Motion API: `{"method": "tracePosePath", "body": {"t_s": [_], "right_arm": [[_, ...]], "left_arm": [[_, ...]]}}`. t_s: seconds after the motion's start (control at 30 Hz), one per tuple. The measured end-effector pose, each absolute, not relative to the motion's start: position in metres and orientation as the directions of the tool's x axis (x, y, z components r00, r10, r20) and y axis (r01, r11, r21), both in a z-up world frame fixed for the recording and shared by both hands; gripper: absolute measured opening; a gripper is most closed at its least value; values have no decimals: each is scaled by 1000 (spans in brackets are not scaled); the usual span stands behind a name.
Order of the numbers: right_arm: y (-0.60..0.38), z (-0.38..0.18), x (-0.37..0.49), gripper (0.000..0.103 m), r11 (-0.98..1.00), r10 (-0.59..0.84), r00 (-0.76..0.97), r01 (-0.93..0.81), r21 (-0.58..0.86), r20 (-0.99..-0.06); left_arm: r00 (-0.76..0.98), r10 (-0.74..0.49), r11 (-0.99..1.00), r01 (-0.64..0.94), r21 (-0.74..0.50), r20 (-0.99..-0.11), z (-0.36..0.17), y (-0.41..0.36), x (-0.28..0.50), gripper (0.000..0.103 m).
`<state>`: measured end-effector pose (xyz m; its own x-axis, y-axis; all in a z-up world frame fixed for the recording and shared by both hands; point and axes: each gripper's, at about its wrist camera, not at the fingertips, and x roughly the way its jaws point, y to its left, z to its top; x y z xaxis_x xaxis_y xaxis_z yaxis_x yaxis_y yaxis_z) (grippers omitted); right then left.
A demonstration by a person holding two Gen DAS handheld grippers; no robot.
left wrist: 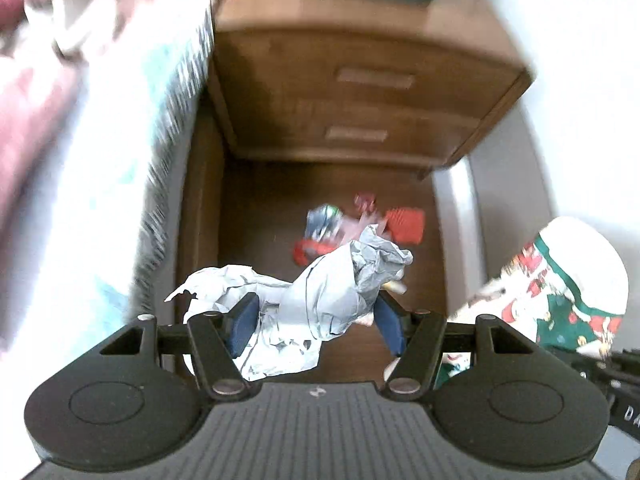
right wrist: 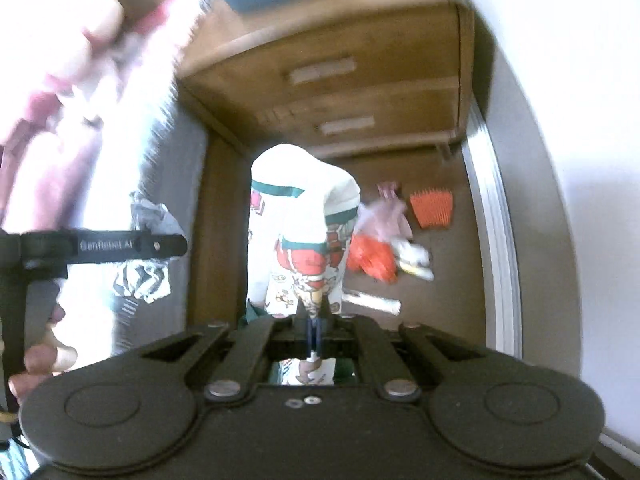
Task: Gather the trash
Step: 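Lift the grey paper and printed sock up over the teal trash bin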
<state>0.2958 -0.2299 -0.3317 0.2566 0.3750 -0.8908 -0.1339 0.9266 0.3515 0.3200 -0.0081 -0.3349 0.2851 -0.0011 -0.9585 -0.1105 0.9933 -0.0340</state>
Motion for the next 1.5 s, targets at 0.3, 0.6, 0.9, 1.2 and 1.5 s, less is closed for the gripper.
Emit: {"method": "tracePosePath", "body": {"t_s": [0.3,0.6,0.9,1.2,1.5], "right_arm": [[-199,-172,311,1,928,371,355,-175,329,-858],[-183,-64,326,1,936,352,512,-191,296,-784],[-194,-21,406,1,940,341,607,-220,261,-718],[-202,2,541,1,931,362,631,-282,232,-686],[-189,0,652,1,930,357,643,-309,198,-677]], "left_arm": [[386,-45,995,-60,-74,-921,-184,9,328,62],[505,-101,995,27,-101,-857,-78,23,350,62],[596,-99,993,10,-115,-797,-25,16,420,62],[625,-37,986,-103,-130,-780,3,-3,545,62],[664,30,982,-161,-103,-747,16,-11,641,62]]}}
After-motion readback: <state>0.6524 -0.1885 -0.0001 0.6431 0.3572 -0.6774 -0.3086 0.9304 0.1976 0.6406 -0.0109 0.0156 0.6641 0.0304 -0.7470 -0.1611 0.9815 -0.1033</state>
